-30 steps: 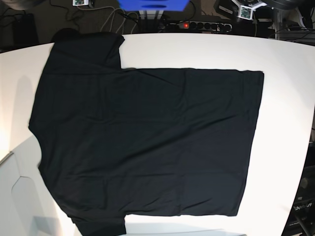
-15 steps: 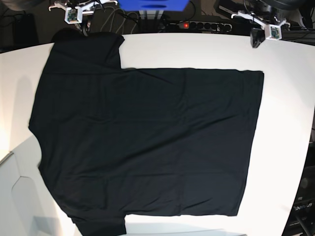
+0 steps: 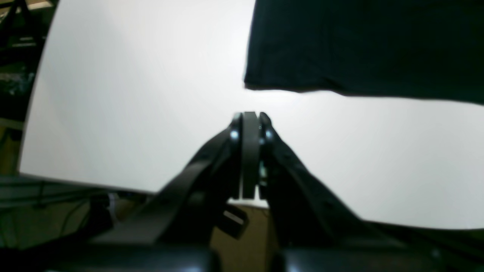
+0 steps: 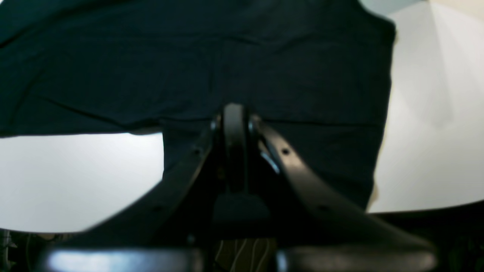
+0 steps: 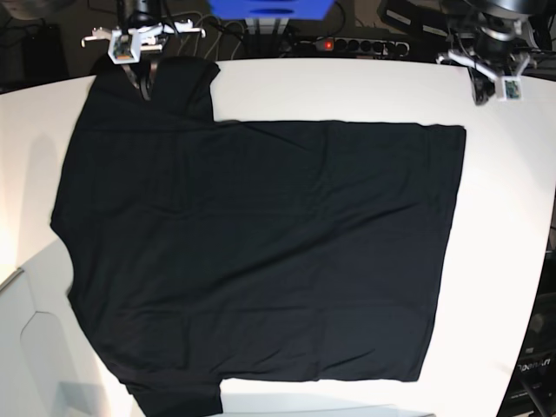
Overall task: Fold the T-shirt properly
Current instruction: 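Lower both grippers onto the shirt's shoulder corners and close them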
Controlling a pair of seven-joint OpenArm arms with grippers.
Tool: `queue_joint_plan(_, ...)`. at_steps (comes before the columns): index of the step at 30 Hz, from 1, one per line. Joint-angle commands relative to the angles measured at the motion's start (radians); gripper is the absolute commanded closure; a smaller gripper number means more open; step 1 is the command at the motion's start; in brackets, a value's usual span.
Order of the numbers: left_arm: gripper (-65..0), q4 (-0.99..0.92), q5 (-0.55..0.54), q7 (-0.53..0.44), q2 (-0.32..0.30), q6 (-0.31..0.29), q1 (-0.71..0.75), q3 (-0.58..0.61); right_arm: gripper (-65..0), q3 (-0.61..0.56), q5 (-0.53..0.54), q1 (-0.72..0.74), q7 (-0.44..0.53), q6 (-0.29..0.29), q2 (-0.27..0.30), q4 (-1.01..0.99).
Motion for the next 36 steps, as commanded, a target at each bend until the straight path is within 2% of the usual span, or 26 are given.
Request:
queue_joint_plan(1, 0.0, 0.015, -0.003, -0.004, -0.008, 0.007, -0.011, -0.027, 0.0, 0.005, 0.0, -0.008, 0.017, -0.001, -0.001, 0.014)
queue_joint_plan(4, -0.1, 0.014, 0.003, 0.017, -0.01, 0.007, -0.061, -0.057, 0.0, 0.005, 0.0, 0.0, 0.0, -0.001, -0.001, 0.014)
queue_joint_plan(10, -1.5, -0.04, 0.112, 0.014, -0.008, 0.007, -0.146, -0.053, 0.0, 0.02, 0.0, 0.012, 0.0, -0.001, 0.001, 0.014)
queue_joint_plan(12, -6.3, -0.094, 0.133, 0.014, -0.014, 0.007, -0.175, -0.053, -3.3, 0.025, 0.0, 0.02, 0.0, -0.001, 0.001, 0.013)
queue_joint_plan(16, -23.0, -0.149, 0.133, 0.011, -0.019, 0.007, -0.19, -0.053, -10.8, 0.051, 0.0, 0.021, 0.0, -0.001, 0.001, 0.013)
queue_joint_plan(18, -28.0, -0.153, 0.133, 0.011, -0.019, 0.007, -0.19, -0.053, -13.6, 0.057, 0.0, 0.023, 0.002, -0.001, 0.001, 0.013)
queue_joint_plan(22, -28.7, -0.166, 0.132, 0.011, -0.019, 0.007, -0.223, -0.053, -16.4, 0.057, 0.0, 0.039, 0.002, -0.001, 0.001, 0.013)
queue_joint_plan(28, -28.9, -0.216, 0.13, 0.011, -0.019, 0.007, -0.276, -0.053, -16.7, 0.055, 0.0, 0.044, 0.0, -0.001, 0.001, 0.013)
queue_joint_plan(33, -28.9, -0.218, 0.053, 0.016, -0.019, 0.007, -0.29, -0.025, -16.7, 0.055, 0.0, 0.044, 0.0, -0.001, 0.001, 0.013)
queue_joint_plan(36, -28.9, -0.239, 0.05, 0.013, -0.019, 0.007, -0.292, 0.009, -16.7, 0.055, 0.0, 0.043, 0.0, -0.001, 0.001, 0.013)
